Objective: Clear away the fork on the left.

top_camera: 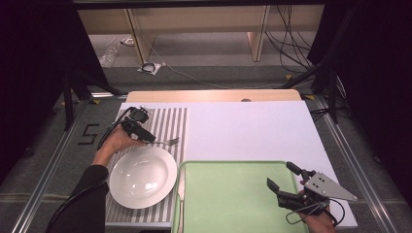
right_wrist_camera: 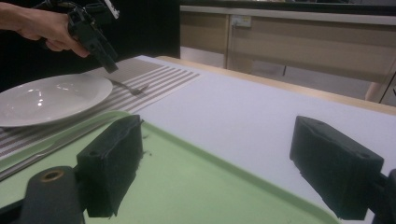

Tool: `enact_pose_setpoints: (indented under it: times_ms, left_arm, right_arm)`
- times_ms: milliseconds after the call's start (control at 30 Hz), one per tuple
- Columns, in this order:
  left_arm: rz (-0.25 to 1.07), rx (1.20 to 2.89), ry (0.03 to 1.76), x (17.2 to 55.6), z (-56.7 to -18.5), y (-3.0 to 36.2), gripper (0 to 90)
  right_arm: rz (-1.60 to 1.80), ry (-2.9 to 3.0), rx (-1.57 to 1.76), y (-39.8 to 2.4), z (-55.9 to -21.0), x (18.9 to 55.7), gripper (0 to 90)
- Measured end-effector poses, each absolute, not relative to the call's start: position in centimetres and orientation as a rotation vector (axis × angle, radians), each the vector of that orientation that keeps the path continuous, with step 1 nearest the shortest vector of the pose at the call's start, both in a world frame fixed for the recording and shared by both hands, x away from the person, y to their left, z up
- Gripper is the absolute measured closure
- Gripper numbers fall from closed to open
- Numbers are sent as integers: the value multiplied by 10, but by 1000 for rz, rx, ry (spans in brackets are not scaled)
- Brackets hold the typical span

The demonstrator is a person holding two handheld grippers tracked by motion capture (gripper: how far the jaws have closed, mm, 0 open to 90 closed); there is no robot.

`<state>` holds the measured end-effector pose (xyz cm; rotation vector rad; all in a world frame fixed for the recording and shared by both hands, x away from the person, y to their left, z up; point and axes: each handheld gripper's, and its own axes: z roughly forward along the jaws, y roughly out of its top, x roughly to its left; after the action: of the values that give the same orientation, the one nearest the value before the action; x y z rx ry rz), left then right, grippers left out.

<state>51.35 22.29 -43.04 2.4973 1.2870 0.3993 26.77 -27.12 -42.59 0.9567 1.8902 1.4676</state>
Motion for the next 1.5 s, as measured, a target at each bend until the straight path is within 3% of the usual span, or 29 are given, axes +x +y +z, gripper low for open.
enact_pose_setpoints:
  times_ms: [433,1133,1500]
  left_arm:
    - [342,2588,1266,525,-438,214,234]
    - [303,2689,1192,530,-449,206,457]
    - [291,2745,1142,530,-457,204,521]
  right_arm:
    - [1473,1892,951,-271,-426,268,178]
    - [1475,1894,950,-271,-426,267,178]
    - [1472,1899,955,-271,-426,267,178]
